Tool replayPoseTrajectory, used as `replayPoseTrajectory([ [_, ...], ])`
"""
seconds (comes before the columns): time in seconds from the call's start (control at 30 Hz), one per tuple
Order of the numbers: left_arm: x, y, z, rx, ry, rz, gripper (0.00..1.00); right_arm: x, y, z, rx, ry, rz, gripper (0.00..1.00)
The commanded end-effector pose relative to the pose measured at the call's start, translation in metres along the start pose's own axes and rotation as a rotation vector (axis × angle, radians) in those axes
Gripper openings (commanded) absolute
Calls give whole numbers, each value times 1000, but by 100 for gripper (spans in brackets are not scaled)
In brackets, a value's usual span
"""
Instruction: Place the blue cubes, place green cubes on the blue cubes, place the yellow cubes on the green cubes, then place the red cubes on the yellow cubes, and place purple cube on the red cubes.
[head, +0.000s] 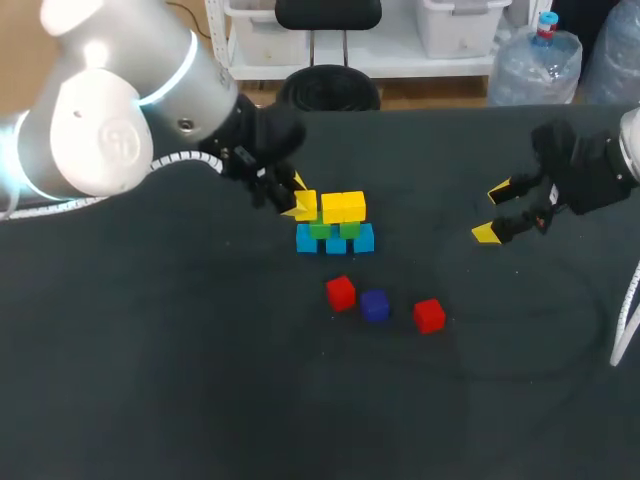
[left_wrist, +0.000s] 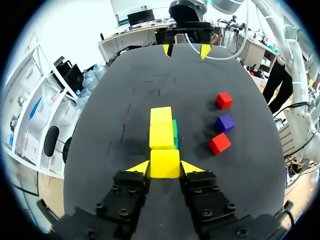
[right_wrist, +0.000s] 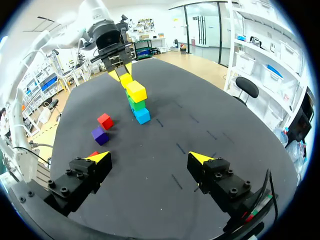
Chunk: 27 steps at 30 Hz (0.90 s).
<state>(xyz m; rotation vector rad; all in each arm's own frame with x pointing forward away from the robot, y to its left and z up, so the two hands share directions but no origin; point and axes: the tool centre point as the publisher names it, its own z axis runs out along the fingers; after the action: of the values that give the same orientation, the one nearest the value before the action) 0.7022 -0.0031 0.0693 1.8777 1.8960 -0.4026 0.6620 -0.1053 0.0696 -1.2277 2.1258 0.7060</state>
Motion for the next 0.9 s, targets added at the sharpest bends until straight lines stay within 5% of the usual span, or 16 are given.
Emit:
replayPoseTrajectory([
  [0.03, 0, 4, 2, 8, 0, 3, 0, 0, -1, 1, -1, -3, -1, 100],
  [0.9, -1, 6, 9, 19, 2, 11, 0, 0, -1, 1, -1, -3, -1, 100],
])
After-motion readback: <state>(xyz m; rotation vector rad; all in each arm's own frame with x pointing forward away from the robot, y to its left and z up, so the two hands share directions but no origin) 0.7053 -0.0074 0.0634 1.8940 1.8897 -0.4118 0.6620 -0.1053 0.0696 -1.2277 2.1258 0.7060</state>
